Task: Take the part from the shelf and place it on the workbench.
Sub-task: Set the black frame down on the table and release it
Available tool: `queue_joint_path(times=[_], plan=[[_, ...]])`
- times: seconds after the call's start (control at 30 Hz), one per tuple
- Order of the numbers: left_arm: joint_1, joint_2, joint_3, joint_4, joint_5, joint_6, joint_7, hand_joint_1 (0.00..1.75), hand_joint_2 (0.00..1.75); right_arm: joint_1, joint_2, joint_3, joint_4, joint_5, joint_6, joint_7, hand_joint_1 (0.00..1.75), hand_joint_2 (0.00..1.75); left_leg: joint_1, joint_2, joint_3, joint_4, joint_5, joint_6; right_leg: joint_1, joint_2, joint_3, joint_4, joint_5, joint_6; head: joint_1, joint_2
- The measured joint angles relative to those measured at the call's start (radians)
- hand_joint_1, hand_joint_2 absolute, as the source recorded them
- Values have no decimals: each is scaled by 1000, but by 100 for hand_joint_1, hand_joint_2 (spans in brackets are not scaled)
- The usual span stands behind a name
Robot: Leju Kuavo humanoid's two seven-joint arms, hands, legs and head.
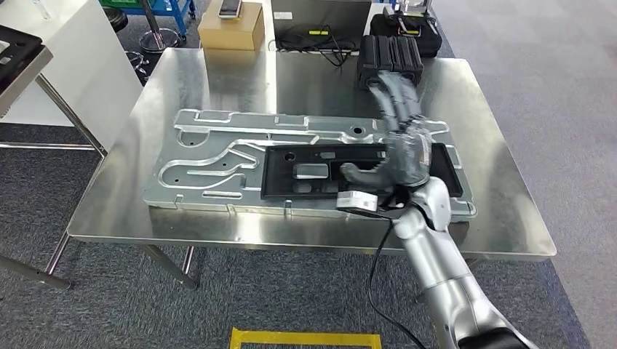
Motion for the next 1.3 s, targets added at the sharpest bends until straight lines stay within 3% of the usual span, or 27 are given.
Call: queue_joint_path(times=[0.07, 0.13, 0.17, 0.2, 0.23, 0.3, 0.33, 0.43, 0.5, 0.57, 0.63, 0.67, 0.7, 0.77, 0.83, 0.93, 0.97, 1.03, 1.1, 1.13, 1.17, 1.2, 1.23, 1.3], plan=[[3, -1, 4, 0, 5, -1, 0, 0, 0, 55, -14, -66, -96, -89, -1, -9, 0, 0, -2, 0, 0, 0, -1, 8, -2, 2, -63, 126, -63, 6, 0, 0], [8, -2, 11, 0, 12, -5, -2, 0, 0, 118, -36, -132, -194, -181, -2, -11, 0, 0, -5, 0, 0, 1, -3, 11, -2, 3, -114, 217, -88, 9, 0, 0], [10, -4, 15, 0, 16, -10, -5, 0, 0, 158, -49, -166, -246, -228, -3, -11, 0, 0, -6, -1, 1, 1, -5, 13, -3, 2, -114, 212, -74, 8, 0, 0], [11, -6, 21, 0, 21, -15, -8, 0, 0, 205, -64, -210, -310, -276, -3, -12, 0, 0, -7, -3, 3, 1, -7, 13, -3, 2, -94, 169, -44, 5, 0, 0], [14, -8, 26, 1, 24, -19, -11, 0, 0, 253, -78, -257, -374, -317, -4, -12, 0, 0, -8, -7, 5, 2, -10, 13, -2, 2, -59, 102, -8, 0, 0, 0], [22, -13, 33, 2, 28, -25, -20, 0, 0, 322, -104, -350, -481, -380, -4, -12, 0, 0, -13, -12, 7, 7, -16, 6, 3, 1, 3, -20, 39, -9, 0, 0], [26, -15, 36, 2, 29, -26, -24, 0, 0, 348, -113, -384, -517, -402, -4, -12, 0, 0, -15, -11, 8, 9, -18, 1, 6, 2, 16, -48, 46, -13, 0, 0], [26, -17, 45, 3, 32, -26, -38, 0, 0, 464, -132, -466, -599, -460, -3, -13, 0, 0, -16, -8, 9, 15, -26, -12, 5, 1, 21, -61, 49, -24, 0, 0], [27, -18, 47, 3, 36, -27, -40, 0, 0, 549, -138, -519, -640, -494, -2, -13, 0, 0, -16, -5, -4, 60, -74, -20, 0, -6, 21, -68, 54, -35, 0, 0], [29, -19, 49, 3, 39, -30, -40, 0, 0, 625, -142, -564, -664, -517, -2, -13, 0, 0, -12, 0, -42, 177, -157, -27, 0, -10, 14, -68, 58, -43, 0, 0], [30, -19, 50, 3, 37, -32, -40, 0, 0, 693, -144, -596, -674, -525, -1, -13, 0, 0, -10, 1, -65, 275, -206, -32, 1, -13, 4, -67, 65, -44, 0, 0], [29, -19, 51, 3, 34, -33, -40, 0, 0, 722, -144, -607, -675, -524, 1, -13, 0, 0, -9, 1, -53, 274, -203, -33, 1, -13, -2, -67, 70, -44, 0, 0], [29, -19, 53, 3, 29, -33, -40, 0, 0, 750, -144, -617, -674, -519, 7, -13, 0, 0, -9, 1, -21, 232, -183, -32, 1, -12, -8, -66, 75, -42, 0, 0], [26, -19, 60, 3, 15, -35, -41, 0, 0, 795, -141, -639, -668, -502, 31, -13, 0, 0, -10, 1, 74, 81, -135, -27, 2, -11, -16, -63, 85, -35, 0, 0], [24, -19, 70, 3, 2, -38, -41, 0, 0, 817, -131, -660, -647, -465, 74, -13, 0, 0, -14, 1, 127, -13, -108, -17, 3, -9, -20, -62, 97, -24, 0, 0], [22, -19, 77, 3, -10, -45, -42, 0, 0, 819, -88, -709, -561, -352, 191, -12, 0, 0, -18, 2, 123, -26, -86, 1, 0, -6, -19, -70, 114, -6, 0, 0], [21, -20, 78, 3, -13, -47, -42, 0, 0, 815, -67, -736, -510, -310, 237, -12, 0, 0, -17, 4, 117, -30, -74, 9, -1, -4, -23, -63, 101, -1, 0, 0], [20, -21, 80, 3, -21, -49, -41, 0, 0, 799, -29, -804, -377, -245, 304, -12, 0, 0, -14, 7, 96, -37, -49, 22, -5, -1, -48, 5, 22, 6, 0, 0], [21, -21, 81, 3, -26, -48, -37, 0, 0, 777, -7, -878, -204, -211, 323, -12, 0, 0, -18, 7, 71, -36, -30, 27, -8, 0, -80, 131, -72, 13, 0, 0], [21, -21, 82, 3, -28, -47, -34, 0, 0, 768, -2, -911, -112, -202, 318, -12, 0, 0, -19, 6, 58, -34, -21, 26, -9, 0, -86, 182, -92, 15, 0, 0], [22, -21, 83, 3, -29, -46, -31, 0, 0, 762, 0, -937, -23, -197, 307, -12, 0, 0, -21, 6, 45, -31, -12, 24, -11, 0, -77, 204, -89, 17, 0, 0], [23, -21, 86, 3, -31, -45, -29, 0, 0, 755, 0, -955, 61, -196, 292, -12, 0, 0, -21, 6, 32, -28, -4, 21, -13, 0, -50, 189, -69, 17, 0, 0], [24, -21, 88, 3, -33, -45, -27, 0, 0, 745, -2, -968, 146, -193, 274, -11, 0, 0, -22, 6, 19, -24, 2, 17, -14, 0, -5, 138, -44, 16, 0, 0], [24, -22, 93, 3, -37, -46, -22, 0, 0, 714, -15, -989, 323, -168, 233, 10, 0, 0, -23, 9, 1, -16, 13, 7, -13, 2, 99, -8, -28, 10, -1, 0]])
